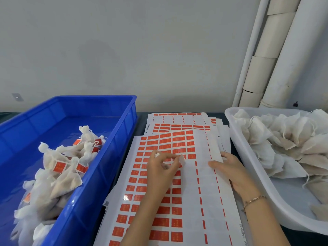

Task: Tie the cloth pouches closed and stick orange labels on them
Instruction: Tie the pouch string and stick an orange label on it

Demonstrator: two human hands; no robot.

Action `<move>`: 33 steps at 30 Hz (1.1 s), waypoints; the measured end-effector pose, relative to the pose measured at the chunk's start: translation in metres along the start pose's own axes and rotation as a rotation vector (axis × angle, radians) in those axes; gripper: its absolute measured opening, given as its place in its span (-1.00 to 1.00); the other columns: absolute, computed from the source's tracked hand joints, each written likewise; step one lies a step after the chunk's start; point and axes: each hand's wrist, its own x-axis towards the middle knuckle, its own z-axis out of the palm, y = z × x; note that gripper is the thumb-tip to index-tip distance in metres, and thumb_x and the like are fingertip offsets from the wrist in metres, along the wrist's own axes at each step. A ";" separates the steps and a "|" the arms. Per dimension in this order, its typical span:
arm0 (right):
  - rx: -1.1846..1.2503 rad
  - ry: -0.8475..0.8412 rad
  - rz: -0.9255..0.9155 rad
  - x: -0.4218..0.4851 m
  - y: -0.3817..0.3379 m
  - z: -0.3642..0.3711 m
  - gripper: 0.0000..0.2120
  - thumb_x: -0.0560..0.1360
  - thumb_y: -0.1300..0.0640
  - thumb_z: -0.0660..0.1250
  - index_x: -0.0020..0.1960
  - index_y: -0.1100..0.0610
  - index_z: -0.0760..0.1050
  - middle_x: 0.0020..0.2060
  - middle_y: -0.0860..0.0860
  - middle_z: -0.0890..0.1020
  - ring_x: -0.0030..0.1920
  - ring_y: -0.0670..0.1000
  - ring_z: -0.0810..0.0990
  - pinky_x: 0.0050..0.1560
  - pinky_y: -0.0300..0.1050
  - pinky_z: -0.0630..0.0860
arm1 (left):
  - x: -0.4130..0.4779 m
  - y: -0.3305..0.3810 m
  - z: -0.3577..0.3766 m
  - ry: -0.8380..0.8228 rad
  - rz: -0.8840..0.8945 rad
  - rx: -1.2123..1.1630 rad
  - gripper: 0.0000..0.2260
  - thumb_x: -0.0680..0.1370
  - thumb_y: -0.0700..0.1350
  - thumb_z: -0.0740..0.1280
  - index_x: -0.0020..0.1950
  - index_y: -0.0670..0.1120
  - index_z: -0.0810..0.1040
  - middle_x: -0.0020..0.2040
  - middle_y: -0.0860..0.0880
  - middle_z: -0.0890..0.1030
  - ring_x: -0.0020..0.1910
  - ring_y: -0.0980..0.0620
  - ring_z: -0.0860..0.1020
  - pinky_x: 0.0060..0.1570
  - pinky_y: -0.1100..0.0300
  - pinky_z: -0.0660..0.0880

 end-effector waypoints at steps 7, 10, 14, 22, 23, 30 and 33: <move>-0.105 0.177 -0.118 0.003 0.007 0.006 -0.57 0.45 0.12 0.46 0.18 -0.05 0.30 0.07 -0.04 0.56 -0.10 -0.08 0.58 -0.12 -0.12 0.53 | 0.002 0.001 -0.002 0.070 -0.012 -0.005 -0.83 0.45 0.03 0.45 -0.21 0.27 0.50 0.00 0.18 0.51 -0.13 0.05 0.59 -0.30 0.51 0.46; -0.305 0.355 -0.311 0.004 0.010 0.015 -0.52 0.46 0.05 0.43 0.30 -0.04 0.32 0.24 -0.04 0.47 0.11 -0.06 0.51 0.13 -0.07 0.46 | 0.002 0.002 -0.003 0.098 0.006 -0.043 -0.84 0.45 0.01 0.46 -0.18 0.26 0.53 0.03 0.11 0.55 -0.15 0.07 0.58 -0.29 0.50 0.48; -0.336 0.288 -0.533 -0.002 0.006 0.035 -0.62 0.47 0.00 0.40 0.21 -0.22 0.35 0.20 -0.26 0.39 0.16 -0.18 0.37 0.19 -0.15 0.36 | 0.001 0.004 -0.003 0.126 0.029 -0.075 -0.92 0.43 0.01 0.47 -0.13 0.16 0.60 0.10 -0.05 0.58 -0.27 0.18 0.58 -0.31 0.53 0.45; -0.359 0.090 -0.664 -0.017 0.004 0.059 -0.72 0.46 0.11 0.43 0.07 -0.21 0.52 0.00 -0.33 0.57 0.02 -0.28 0.56 0.00 -0.49 0.47 | -0.003 0.003 -0.001 -0.054 0.138 -0.081 -0.92 0.41 -0.06 0.50 -0.12 0.06 0.65 -0.11 0.05 0.52 -0.35 0.07 0.53 -0.44 0.47 0.41; -0.357 0.077 -0.678 -0.017 0.005 0.059 -0.73 0.46 0.14 0.43 0.04 -0.20 0.54 -0.05 -0.34 0.58 0.00 -0.31 0.55 -0.03 -0.52 0.46 | -0.002 0.002 0.000 -0.071 0.146 -0.075 -0.91 0.42 -0.09 0.50 -0.12 0.06 0.65 -0.14 0.07 0.50 -0.35 0.04 0.52 -0.44 0.46 0.41; -0.296 0.162 -0.613 -0.013 0.006 0.053 -0.84 0.44 0.06 0.44 -0.01 -0.13 0.59 -0.15 -0.33 0.61 -0.09 -0.31 0.58 -0.13 -0.55 0.45 | -0.003 0.002 -0.005 -0.172 0.088 -0.259 -0.79 0.51 0.06 0.24 0.09 0.11 0.57 0.09 0.06 0.59 -0.05 0.14 0.57 -0.18 0.33 0.55; -0.107 0.156 -0.559 -0.010 0.001 0.042 -0.88 0.45 0.09 0.44 -0.03 -0.06 0.61 -0.16 -0.25 0.67 -0.07 -0.25 0.62 -0.14 -0.49 0.49 | 0.001 0.006 -0.010 -0.255 -0.057 -0.366 -0.69 0.47 0.08 0.13 0.19 0.15 0.45 0.16 0.13 0.54 -0.09 0.25 0.56 -0.10 0.22 0.58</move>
